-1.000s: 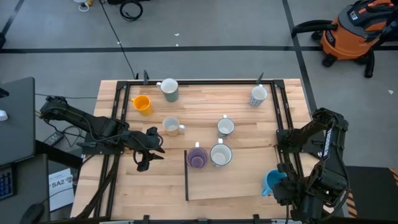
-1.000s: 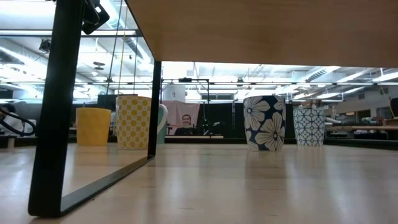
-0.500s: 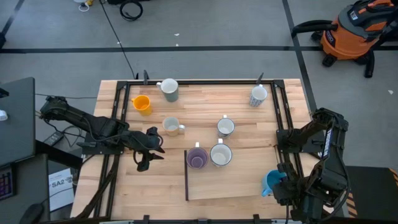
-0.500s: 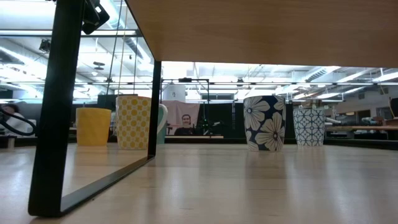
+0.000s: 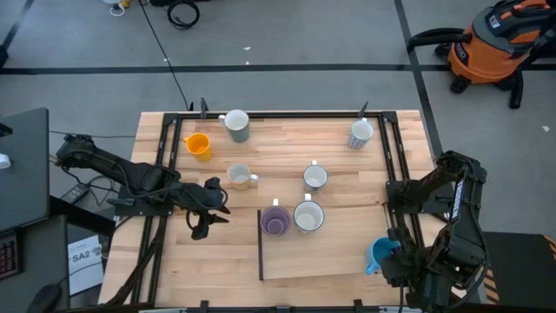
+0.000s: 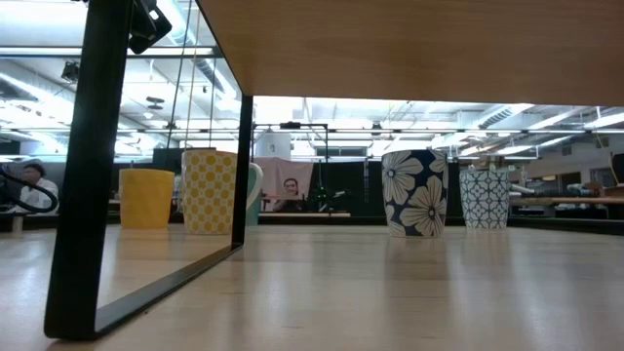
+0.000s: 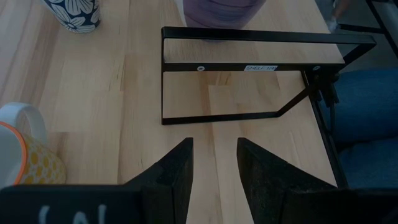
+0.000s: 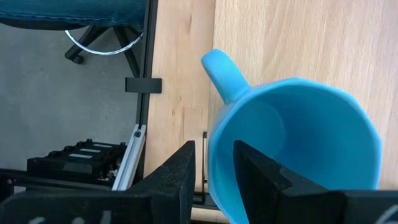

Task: Place coffee mugs
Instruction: Put the green blue mug on the shelf

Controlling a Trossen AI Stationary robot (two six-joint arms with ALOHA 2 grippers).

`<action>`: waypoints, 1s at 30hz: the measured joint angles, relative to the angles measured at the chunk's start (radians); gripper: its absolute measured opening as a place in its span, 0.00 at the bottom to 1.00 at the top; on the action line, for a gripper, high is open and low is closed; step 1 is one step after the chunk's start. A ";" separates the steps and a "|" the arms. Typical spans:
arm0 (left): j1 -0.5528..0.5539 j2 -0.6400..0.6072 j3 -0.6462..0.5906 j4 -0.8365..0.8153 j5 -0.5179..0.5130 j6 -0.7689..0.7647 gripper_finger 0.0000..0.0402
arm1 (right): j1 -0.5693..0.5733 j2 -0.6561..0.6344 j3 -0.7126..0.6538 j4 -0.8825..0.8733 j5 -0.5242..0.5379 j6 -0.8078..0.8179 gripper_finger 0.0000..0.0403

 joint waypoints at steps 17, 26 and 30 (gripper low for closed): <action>0.000 0.000 0.000 0.000 0.000 0.000 0.32 | -0.001 -0.001 0.000 -0.002 0.000 0.000 0.28; 0.000 0.000 0.000 0.000 0.000 0.000 0.32 | -0.001 -0.033 0.049 -0.010 0.001 0.000 0.28; 0.000 0.000 0.000 0.000 0.000 0.000 0.32 | -0.001 -0.057 0.069 -0.010 0.002 -0.004 0.28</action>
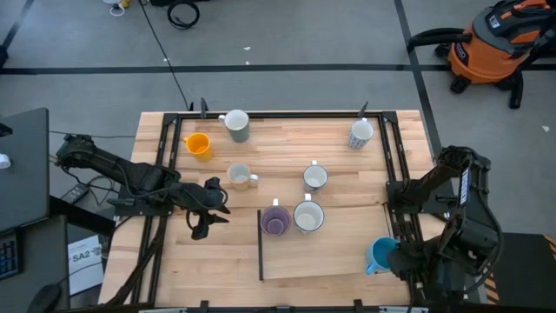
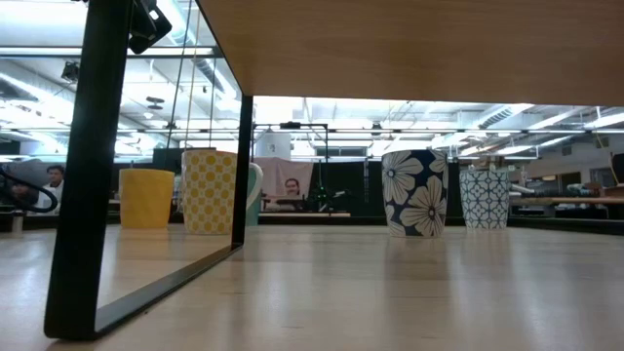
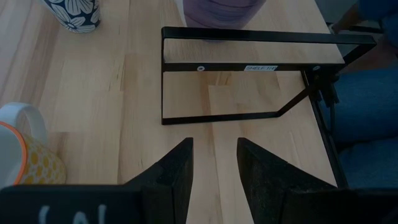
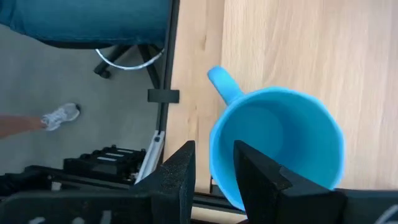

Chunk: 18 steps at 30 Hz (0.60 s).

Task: Place coffee mugs
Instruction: Put the green blue mug on the shelf

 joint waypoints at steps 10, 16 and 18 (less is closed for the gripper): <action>0.000 0.000 0.000 0.000 0.000 0.000 0.32 | -0.069 -0.056 0.005 0.029 0.172 -0.210 0.28; 0.002 0.000 0.000 0.021 0.000 0.001 0.32 | -0.149 -0.068 0.005 0.098 0.319 -0.546 0.28; 0.008 0.000 0.000 0.037 0.000 0.000 0.32 | -0.175 -0.068 0.005 0.142 0.364 -0.659 0.28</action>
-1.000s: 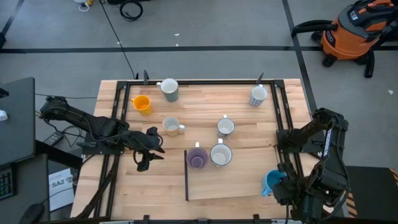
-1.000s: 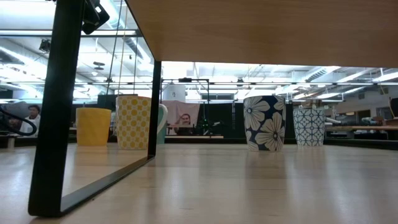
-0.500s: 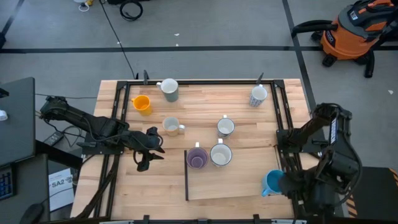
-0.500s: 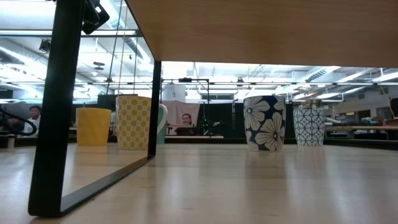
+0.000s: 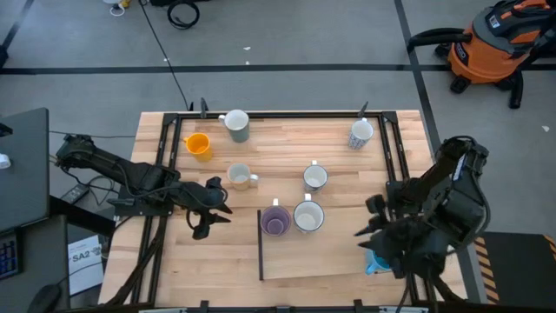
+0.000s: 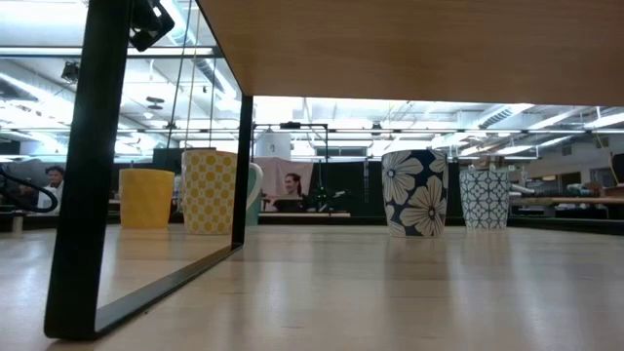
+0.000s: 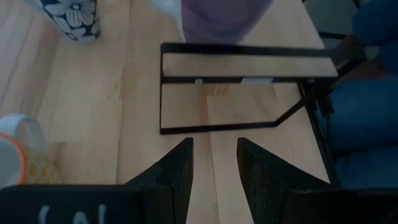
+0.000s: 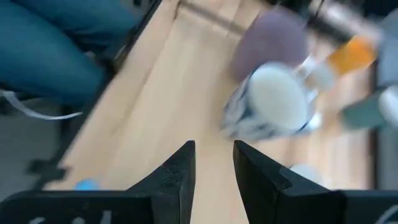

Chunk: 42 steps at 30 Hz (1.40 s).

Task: Place coffee mugs
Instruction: Put the green blue mug on the shelf

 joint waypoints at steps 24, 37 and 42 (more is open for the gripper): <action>0.246 -0.002 0.000 0.022 0.000 0.001 0.32 | -0.221 0.000 0.000 0.678 0.031 -0.511 0.28; 0.440 -0.002 0.000 0.050 0.030 0.121 0.32 | -0.324 0.001 0.000 0.675 0.057 -0.557 0.28; 0.521 -0.002 0.000 0.053 0.030 0.179 0.32 | -0.420 -0.003 0.000 0.631 0.089 -0.569 0.28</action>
